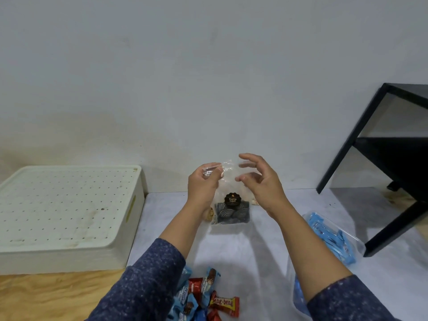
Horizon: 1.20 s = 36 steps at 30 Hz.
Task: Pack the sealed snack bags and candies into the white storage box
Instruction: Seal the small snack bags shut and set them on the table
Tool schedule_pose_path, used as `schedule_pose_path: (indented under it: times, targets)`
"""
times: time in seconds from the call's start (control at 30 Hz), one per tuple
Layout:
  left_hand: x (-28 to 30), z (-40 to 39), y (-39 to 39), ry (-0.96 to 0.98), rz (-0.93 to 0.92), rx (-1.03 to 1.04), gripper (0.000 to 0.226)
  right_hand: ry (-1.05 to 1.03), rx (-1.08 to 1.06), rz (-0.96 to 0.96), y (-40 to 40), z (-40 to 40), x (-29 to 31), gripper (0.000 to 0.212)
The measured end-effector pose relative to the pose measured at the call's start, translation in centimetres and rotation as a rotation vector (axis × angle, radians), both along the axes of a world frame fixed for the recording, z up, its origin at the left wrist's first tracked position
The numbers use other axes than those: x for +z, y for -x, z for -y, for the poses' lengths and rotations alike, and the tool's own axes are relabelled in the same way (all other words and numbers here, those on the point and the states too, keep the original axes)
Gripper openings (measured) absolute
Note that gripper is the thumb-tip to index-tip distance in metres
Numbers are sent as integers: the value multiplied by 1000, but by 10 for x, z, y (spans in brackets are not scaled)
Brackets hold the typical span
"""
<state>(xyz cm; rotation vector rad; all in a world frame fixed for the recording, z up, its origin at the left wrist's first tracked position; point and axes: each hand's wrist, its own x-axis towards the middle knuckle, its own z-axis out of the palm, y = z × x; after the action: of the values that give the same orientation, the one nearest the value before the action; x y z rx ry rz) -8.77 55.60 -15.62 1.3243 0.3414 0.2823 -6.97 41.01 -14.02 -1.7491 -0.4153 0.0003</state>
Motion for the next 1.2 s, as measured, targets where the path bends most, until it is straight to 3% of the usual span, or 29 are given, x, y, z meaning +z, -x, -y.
schedule_pose_path:
  times: [0.2, 0.33, 0.4, 0.53, 0.77, 1.0, 1.2]
  targets:
    - [-9, -2, -8, -1, 16, -75, 14, 285, -50, 36, -2, 1, -14, 35]
    - [-28, 0, -3, -130, 81, -246, 51, 173, -244, -75, -3, 11, -31, 29]
    - [-37, 6, -2, -234, 130, -336, 54, 178, -289, -131, -5, 16, -38, 27]
    - [-63, 17, -15, -608, 145, -437, 37, 213, -341, -178, -15, 28, -54, 25]
    - [-104, 44, -64, -838, 87, -268, 39, 280, -319, -252, -62, 46, -92, 25]
    - [-137, 66, -115, -885, -90, -240, 35, 424, -215, -248, -129, 62, -129, 25]
    - [-150, 73, -145, -914, -124, -183, 35, 503, -101, -199, -171, 68, -141, 30]
